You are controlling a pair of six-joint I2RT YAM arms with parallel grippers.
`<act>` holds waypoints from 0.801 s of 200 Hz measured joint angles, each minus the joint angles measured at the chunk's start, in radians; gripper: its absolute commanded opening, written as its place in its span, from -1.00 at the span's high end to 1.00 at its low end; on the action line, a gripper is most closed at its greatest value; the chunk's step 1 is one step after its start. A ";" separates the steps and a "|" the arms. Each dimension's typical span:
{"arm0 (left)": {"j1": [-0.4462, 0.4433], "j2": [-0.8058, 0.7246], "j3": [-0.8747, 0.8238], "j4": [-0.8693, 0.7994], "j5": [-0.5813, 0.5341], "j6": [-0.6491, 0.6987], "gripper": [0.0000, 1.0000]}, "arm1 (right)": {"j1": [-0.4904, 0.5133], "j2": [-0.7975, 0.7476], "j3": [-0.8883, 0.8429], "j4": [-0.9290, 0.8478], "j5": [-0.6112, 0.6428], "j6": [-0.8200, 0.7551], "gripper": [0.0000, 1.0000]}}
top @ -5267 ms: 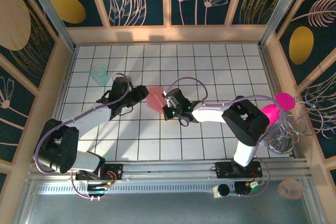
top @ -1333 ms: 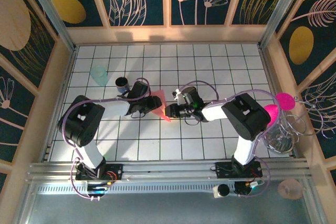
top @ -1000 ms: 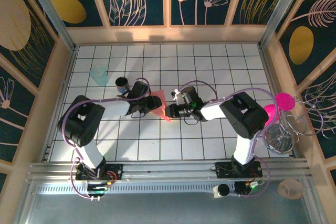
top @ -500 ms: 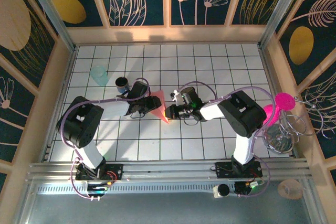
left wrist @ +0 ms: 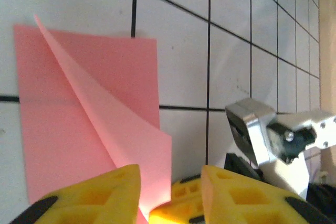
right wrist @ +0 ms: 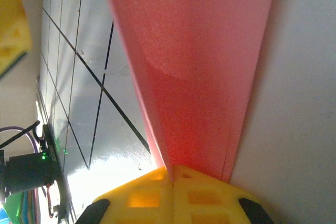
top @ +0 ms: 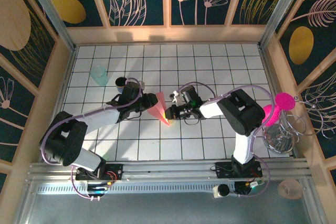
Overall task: Fold a paper plane with a square sheet of paper (pick it up from the middle)
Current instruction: Fourth fold the wing at the center of the table.
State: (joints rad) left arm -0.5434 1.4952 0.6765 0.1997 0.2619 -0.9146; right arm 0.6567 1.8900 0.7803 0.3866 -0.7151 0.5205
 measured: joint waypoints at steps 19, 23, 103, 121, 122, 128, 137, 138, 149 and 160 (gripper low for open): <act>0.000 0.016 -0.030 0.056 0.045 -0.010 0.49 | -0.011 0.007 0.001 0.005 -0.024 0.019 1.00; 0.000 0.020 -0.034 0.067 0.053 -0.016 0.50 | -0.014 0.009 0.001 0.006 -0.029 0.022 1.00; 0.000 0.123 -0.056 0.223 0.177 -0.029 0.66 | -0.046 0.026 -0.056 0.141 -0.103 0.091 1.00; 0.000 0.143 -0.056 0.228 0.188 -0.032 0.68 | -0.051 0.026 -0.077 0.181 -0.111 0.109 1.00; 0.000 0.143 -0.056 0.229 0.188 -0.032 0.68 | -0.051 0.026 -0.078 0.182 -0.112 0.110 1.00; 0.000 0.148 -0.056 0.231 0.193 -0.032 0.68 | -0.053 0.026 -0.083 0.192 -0.115 0.116 1.00; 0.000 0.154 -0.056 0.237 0.200 -0.033 0.69 | -0.055 0.026 -0.090 0.205 -0.120 0.124 1.00; 0.000 0.154 -0.056 0.238 0.201 -0.033 0.69 | -0.055 0.026 -0.090 0.206 -0.120 0.124 1.00; 0.000 0.160 -0.056 0.247 0.204 -0.033 0.69 | -0.056 0.026 -0.094 0.213 -0.122 0.128 1.00; 0.000 0.167 -0.055 0.257 0.211 -0.034 0.70 | -0.057 0.027 -0.096 0.216 -0.124 0.135 1.00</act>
State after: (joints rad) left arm -0.5434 1.6623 0.6216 0.4572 0.4725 -0.9482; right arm 0.5999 1.9167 0.6846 0.6029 -0.8391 0.6556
